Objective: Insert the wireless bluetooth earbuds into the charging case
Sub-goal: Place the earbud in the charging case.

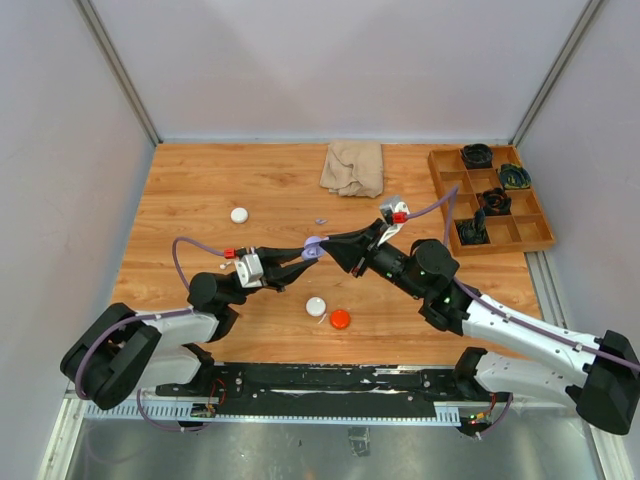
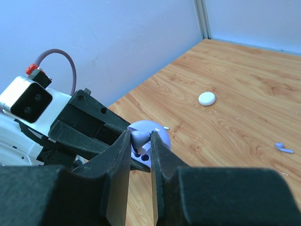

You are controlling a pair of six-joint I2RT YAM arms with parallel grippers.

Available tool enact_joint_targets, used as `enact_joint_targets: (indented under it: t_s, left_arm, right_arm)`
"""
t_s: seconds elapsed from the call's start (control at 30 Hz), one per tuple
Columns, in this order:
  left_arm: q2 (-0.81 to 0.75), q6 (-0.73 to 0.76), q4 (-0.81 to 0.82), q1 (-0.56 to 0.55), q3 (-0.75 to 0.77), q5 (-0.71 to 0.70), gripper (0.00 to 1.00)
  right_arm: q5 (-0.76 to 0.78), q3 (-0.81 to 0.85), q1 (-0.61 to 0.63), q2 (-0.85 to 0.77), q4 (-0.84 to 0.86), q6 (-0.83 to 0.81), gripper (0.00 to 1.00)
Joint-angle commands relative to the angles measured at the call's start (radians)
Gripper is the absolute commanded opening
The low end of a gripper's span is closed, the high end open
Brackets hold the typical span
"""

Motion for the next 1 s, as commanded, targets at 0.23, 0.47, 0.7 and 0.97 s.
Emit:
enact_joint_targets:
  t_s: [0.23,0.47,0.7,0.97]
  left_arm:
    - [-0.033,-0.023,0.249,0.006,0.027,-0.023,0.0]
    - [-0.042,-0.027,0.249,0.006,0.026,-0.026,0.0]
    - [-0.048,-0.031,0.249,0.006,0.027,-0.029,0.0]
    - [-0.052,-0.035,0.249,0.005,0.026,-0.031,0.0]
  right_arm:
    - [-0.006,-0.038,0.025,0.031,0.102,0.045,0.08]
    - [-0.017,-0.039,0.033,0.054,0.13,0.061,0.08]
    - [-0.005,-0.041,0.038,0.065,0.134,0.068,0.08]
    - [0.025,-0.037,0.042,0.068,0.112,0.083,0.15]
